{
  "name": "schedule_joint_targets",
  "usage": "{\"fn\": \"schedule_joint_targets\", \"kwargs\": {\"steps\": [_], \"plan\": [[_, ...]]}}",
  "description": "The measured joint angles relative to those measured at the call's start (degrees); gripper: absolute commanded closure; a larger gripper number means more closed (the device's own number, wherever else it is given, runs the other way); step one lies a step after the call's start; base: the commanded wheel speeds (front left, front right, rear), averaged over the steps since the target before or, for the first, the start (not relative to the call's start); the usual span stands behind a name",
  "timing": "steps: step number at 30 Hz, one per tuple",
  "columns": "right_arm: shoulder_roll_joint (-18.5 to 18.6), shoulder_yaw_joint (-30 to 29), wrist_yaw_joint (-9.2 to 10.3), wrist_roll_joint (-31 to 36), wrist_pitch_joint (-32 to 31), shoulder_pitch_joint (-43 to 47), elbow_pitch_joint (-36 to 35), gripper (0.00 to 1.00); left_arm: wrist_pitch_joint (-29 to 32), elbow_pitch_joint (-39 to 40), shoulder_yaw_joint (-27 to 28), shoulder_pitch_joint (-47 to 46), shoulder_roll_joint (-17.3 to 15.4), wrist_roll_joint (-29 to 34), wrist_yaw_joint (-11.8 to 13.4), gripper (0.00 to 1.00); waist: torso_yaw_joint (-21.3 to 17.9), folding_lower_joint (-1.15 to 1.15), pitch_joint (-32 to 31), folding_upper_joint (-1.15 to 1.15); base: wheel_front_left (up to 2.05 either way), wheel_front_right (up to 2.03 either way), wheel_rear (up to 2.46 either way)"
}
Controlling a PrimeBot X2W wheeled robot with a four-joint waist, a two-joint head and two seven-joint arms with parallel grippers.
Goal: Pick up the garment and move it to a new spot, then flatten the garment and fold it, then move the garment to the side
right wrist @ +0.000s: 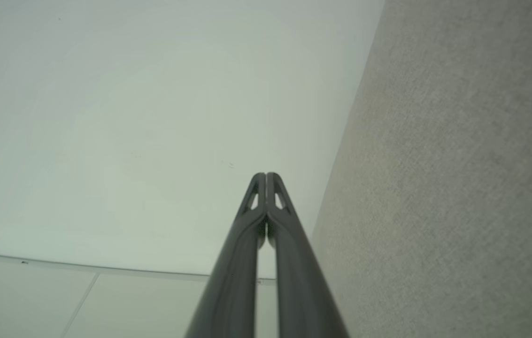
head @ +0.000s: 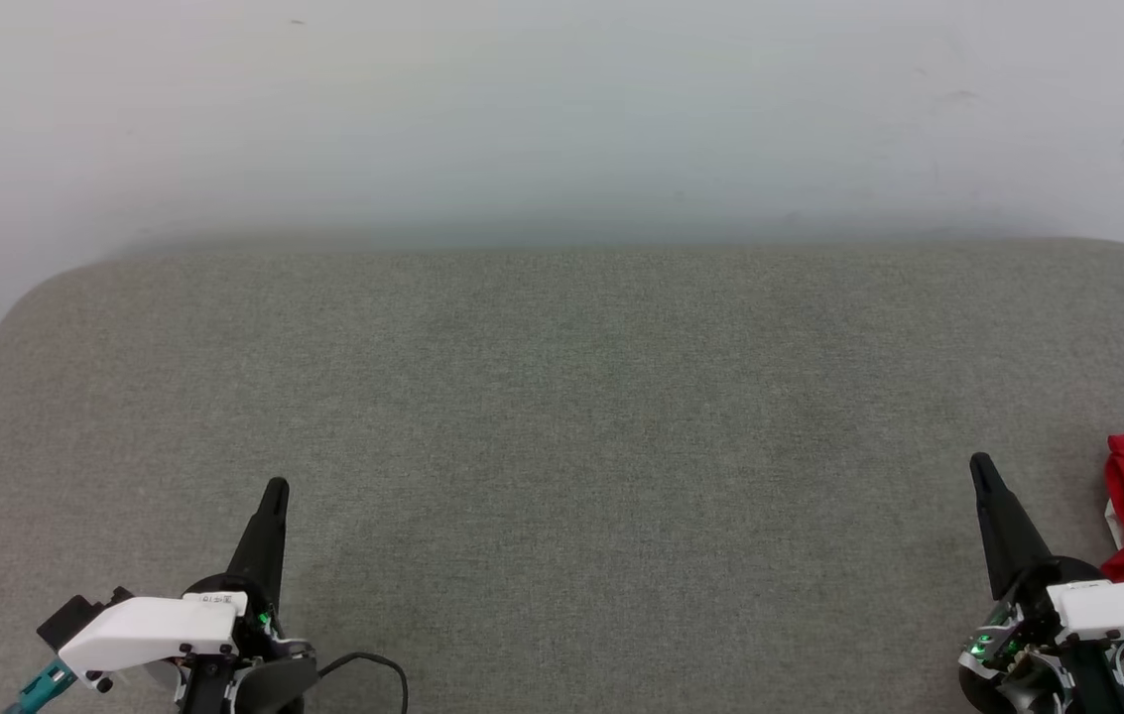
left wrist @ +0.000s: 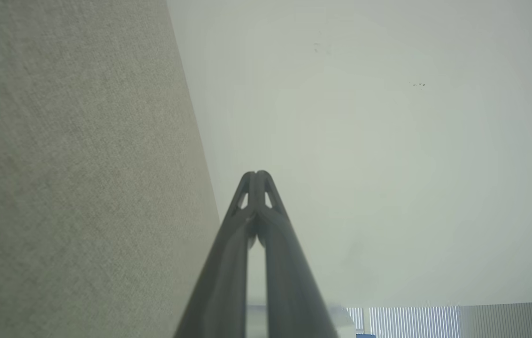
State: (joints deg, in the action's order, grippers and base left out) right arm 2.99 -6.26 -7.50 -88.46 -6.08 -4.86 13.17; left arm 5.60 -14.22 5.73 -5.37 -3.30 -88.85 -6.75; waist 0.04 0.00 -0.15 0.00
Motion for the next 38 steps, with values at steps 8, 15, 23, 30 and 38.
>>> {"fn": "schedule_joint_targets", "kwargs": {"steps": [8, 15, 23, 30, 38], "plan": [[0.00, -0.07, 0.00, -3.19, -0.23, -0.76, 0.76, 1.00, 0.80, 0.04, 0.65, -0.52, 0.35, -2.76, -0.65, 1.00, -0.03, 0.00, 0.27, 0.00, 0.00, 0.00, 0.00], [0.00, -0.10, 0.00, -3.93, -0.26, -1.04, 0.96, 1.00, 0.98, 0.05, 0.90, -0.64, 0.43, -3.52, -0.76, 1.00, -0.04, 0.00, 0.33, 0.00, 0.00, 0.00, 0.00], [0.00, -0.12, 0.00, -3.93, -0.26, -1.05, 0.97, 1.00, 0.98, 0.05, 0.89, -0.64, 0.44, -3.52, -0.76, 1.00, -0.04, 0.00, 0.33, 0.00, 0.00, 0.00, 0.00], [0.00, -0.13, 0.00, -3.92, -0.26, -1.05, 0.97, 1.00, 0.97, 0.05, 0.90, -0.65, 0.45, -3.52, -0.76, 1.00, -0.04, 0.00, 0.33, 0.00, 0.00, 0.00, 0.00], [0.00, -0.15, 0.00, -3.92, -0.27, -1.05, 0.97, 1.00, 0.97, 0.05, 0.91, -0.65, 0.45, -3.52, -0.76, 1.00, -0.04, 0.00, 0.33, 0.00, 0.00, 0.00, 0.00]]}}
